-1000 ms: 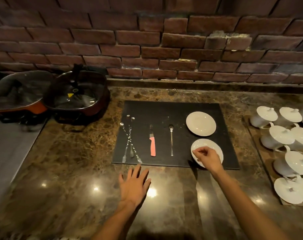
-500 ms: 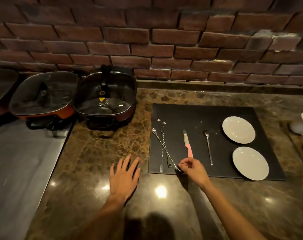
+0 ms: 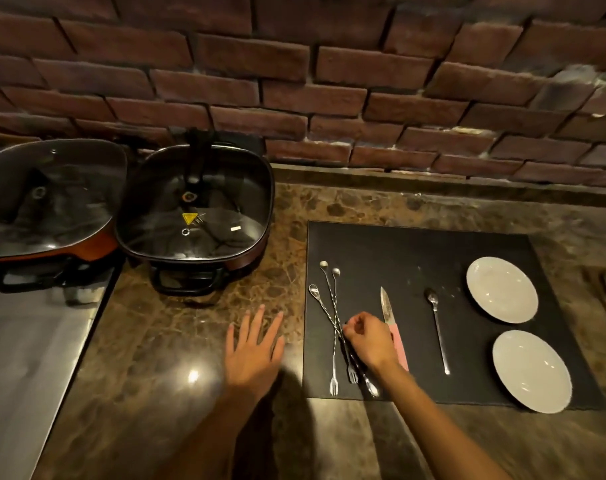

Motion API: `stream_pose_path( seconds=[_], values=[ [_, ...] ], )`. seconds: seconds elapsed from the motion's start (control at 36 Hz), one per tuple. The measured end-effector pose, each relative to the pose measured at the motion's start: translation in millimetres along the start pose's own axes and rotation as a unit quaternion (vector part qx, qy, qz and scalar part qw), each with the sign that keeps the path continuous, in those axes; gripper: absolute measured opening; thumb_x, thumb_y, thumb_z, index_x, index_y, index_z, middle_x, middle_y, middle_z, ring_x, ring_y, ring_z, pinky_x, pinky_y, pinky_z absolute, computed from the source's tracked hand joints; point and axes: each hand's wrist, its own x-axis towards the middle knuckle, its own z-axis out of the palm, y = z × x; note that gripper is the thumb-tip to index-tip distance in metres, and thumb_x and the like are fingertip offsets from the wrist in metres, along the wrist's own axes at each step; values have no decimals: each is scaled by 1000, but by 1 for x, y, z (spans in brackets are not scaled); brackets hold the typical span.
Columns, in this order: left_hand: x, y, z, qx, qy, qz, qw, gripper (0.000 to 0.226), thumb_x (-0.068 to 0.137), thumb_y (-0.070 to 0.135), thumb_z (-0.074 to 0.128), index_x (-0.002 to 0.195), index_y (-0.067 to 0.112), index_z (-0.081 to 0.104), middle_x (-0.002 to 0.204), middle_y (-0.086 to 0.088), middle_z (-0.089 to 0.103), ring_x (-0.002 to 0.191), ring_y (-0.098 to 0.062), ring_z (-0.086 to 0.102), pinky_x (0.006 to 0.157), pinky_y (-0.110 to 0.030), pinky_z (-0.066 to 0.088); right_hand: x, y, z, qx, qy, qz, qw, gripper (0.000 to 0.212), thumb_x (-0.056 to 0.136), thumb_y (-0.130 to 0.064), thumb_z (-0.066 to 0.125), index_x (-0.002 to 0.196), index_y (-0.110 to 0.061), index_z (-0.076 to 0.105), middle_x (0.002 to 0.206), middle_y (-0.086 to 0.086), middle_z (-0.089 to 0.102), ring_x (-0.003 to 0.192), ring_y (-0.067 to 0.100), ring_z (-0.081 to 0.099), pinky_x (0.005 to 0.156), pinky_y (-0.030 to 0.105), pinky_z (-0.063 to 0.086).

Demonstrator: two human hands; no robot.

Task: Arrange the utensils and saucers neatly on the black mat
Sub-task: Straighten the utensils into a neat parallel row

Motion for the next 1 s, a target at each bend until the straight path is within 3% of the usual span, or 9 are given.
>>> stream_pose_path(
  seconds=[0.11,0.31,0.36,0.44,0.53,0.67,0.81,1.0],
  values=[
    [-3,-6,13,31,31,20,999,54,102,50,36,154,37,38,164,-2,33,153,-27,30,122,-57,27,7,-7,9,-66,7,-5,998,17,87,-39,63,82,-23,61,81,-4,69,74,16,61,67,28,46],
    [0,-14,26,24,22,22,999,55,103,54,20,157,43,25,168,1,24,156,-27,20,124,-57,18,6,-6,21,-87,-4,-16,996,10,90,-22,58,98,-17,61,95,9,70,89,30,66,76,33,50],
    [1,-15,27,23,23,19,999,56,103,55,17,157,44,24,169,2,23,157,-26,20,124,-57,18,6,-6,23,-80,-12,-16,997,9,90,-21,59,96,-16,63,93,8,71,85,26,66,74,29,50],
    [2,-14,27,29,24,14,999,56,103,56,14,157,44,23,169,2,23,157,-25,19,124,-57,19,5,-7,24,-49,-35,-2,998,4,86,-18,63,83,-18,62,84,4,69,69,11,61,59,13,45],
    [1,-13,26,36,26,17,999,56,103,56,12,157,44,22,169,2,21,157,-25,17,124,-56,17,2,-10,24,13,-48,18,999,14,81,-14,67,72,-21,59,75,2,68,68,12,63,62,19,48],
    [1,-13,26,32,43,17,998,55,102,53,24,156,43,29,168,2,25,156,-24,20,123,-56,19,-2,-12,18,67,-24,18,997,23,79,-9,69,64,-23,58,63,-9,62,57,0,55,52,3,42],
    [0,-13,27,29,46,21,998,56,101,52,25,155,42,30,168,2,25,156,-24,22,123,-56,18,2,-8,-1,55,5,20,998,10,80,-10,66,77,-20,65,72,0,71,69,13,63,70,24,48],
    [1,-14,28,31,53,23,998,56,101,52,26,156,42,30,168,1,25,155,-25,23,123,-56,20,7,15,-21,60,41,20,997,8,88,-12,64,84,-19,65,75,-5,68,71,8,63,66,15,45]
  ],
)
